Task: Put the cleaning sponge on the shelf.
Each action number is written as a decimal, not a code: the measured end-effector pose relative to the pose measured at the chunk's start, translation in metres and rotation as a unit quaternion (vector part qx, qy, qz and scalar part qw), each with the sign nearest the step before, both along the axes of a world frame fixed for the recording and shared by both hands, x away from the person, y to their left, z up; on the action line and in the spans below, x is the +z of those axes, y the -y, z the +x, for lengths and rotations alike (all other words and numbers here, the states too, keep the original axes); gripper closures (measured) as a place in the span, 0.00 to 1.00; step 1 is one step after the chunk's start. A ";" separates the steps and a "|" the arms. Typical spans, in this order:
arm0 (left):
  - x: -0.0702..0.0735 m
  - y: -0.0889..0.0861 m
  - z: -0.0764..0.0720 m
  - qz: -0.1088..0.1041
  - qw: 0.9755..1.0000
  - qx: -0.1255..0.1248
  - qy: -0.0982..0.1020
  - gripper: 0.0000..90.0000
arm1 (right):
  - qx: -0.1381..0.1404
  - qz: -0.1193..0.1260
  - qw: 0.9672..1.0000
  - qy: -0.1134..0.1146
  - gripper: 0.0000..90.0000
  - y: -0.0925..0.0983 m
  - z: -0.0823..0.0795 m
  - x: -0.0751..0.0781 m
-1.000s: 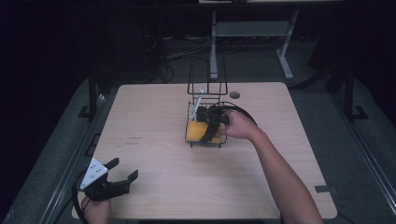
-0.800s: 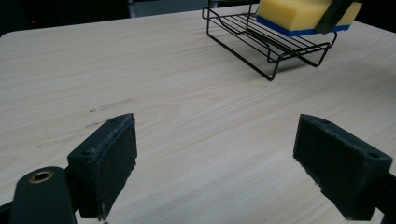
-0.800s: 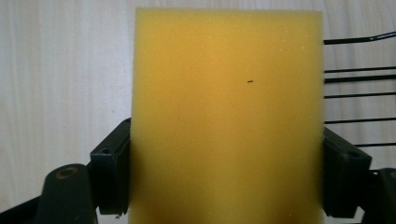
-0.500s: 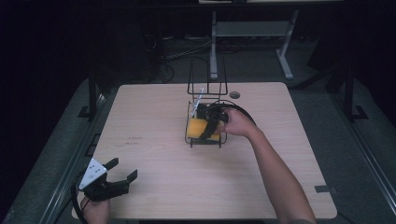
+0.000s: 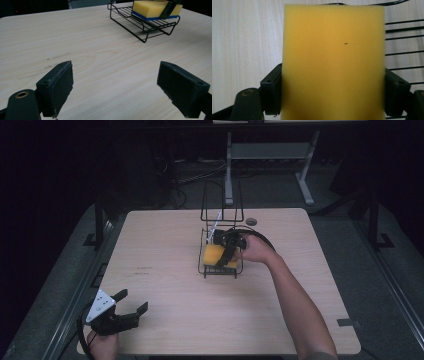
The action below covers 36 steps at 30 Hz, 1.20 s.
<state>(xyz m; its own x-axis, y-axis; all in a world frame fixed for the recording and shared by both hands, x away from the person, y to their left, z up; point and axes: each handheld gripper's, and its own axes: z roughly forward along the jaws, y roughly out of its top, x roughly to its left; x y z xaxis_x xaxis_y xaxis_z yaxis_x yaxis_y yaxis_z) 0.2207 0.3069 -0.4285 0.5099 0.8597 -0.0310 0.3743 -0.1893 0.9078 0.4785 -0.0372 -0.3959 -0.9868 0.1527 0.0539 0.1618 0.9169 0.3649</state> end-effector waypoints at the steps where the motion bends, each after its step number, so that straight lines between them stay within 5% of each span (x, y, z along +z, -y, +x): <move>1: 0.000 0.000 0.000 0.000 1.000 0.000 0.000 0.14 | -0.002 0.002 1.000 -0.002 0.24 0.000 0.001 0.000; 9: 0.000 0.000 0.000 -0.001 1.000 0.000 -0.001 0.14 | 0.010 -0.021 1.000 0.003 0.24 -0.006 0.003 -0.001; 36: -0.001 -0.001 0.001 -0.003 1.000 -0.001 -0.002 0.14 | 0.009 -0.032 0.999 0.005 0.20 -0.011 0.005 -0.013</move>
<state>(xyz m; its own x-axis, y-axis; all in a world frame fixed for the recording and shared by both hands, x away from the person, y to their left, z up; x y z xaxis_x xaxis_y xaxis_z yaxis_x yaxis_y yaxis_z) 0.2212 0.3079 -0.4291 0.5117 0.8583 -0.0386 0.3769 -0.1839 0.9078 0.4830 -0.0263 -0.4089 -0.9899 0.1375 0.0349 0.1415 0.9410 0.3073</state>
